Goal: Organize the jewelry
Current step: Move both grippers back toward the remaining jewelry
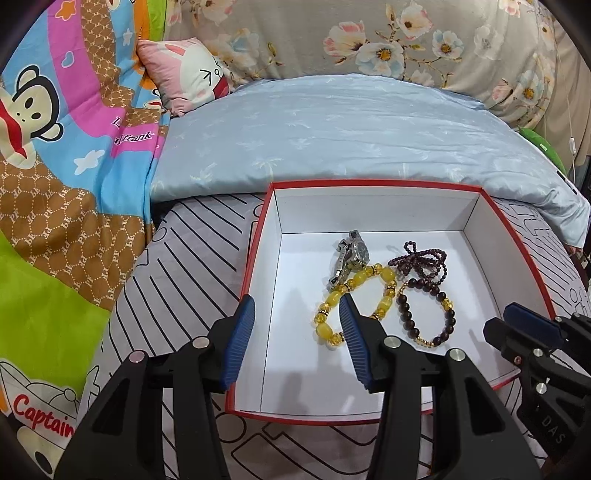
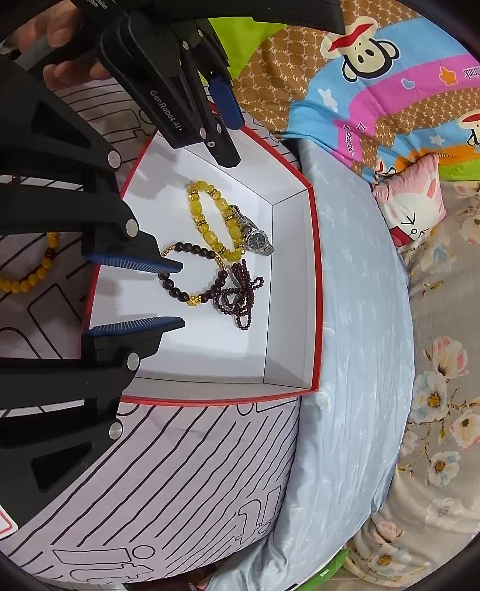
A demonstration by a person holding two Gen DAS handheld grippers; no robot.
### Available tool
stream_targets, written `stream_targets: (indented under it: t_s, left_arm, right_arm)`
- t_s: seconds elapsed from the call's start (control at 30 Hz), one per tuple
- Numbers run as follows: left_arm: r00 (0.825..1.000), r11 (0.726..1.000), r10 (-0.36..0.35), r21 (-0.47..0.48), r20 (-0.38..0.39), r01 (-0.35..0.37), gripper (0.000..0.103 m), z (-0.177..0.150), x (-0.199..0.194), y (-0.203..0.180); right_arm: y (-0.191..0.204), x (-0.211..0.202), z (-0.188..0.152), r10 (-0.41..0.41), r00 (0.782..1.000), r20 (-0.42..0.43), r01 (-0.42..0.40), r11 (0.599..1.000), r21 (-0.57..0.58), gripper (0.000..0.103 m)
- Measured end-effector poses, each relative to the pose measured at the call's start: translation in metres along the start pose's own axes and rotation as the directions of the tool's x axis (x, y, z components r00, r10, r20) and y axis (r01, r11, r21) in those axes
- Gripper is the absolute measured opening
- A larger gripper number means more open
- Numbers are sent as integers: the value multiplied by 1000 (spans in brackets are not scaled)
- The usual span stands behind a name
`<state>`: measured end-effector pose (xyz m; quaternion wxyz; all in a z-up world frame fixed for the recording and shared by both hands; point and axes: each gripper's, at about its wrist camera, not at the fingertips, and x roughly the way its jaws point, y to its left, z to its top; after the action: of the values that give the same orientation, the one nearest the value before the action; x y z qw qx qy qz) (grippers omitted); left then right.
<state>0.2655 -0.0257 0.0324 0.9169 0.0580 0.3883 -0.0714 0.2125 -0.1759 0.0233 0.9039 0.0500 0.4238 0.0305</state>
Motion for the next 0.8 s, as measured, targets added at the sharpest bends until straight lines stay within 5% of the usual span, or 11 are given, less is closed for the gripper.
stream_targets:
  t_s: [0.37, 0.8]
  left_arm:
    - [997, 997, -54, -61, 52, 57, 57, 3, -45, 12]
    - [998, 991, -60, -116, 6, 60, 60, -72, -104, 35]
  right_arm:
    - [1, -56, -2, 30, 997, 66, -31, 999, 11, 23]
    - [4, -109, -77, 48, 998, 33, -50, 998, 33, 24]
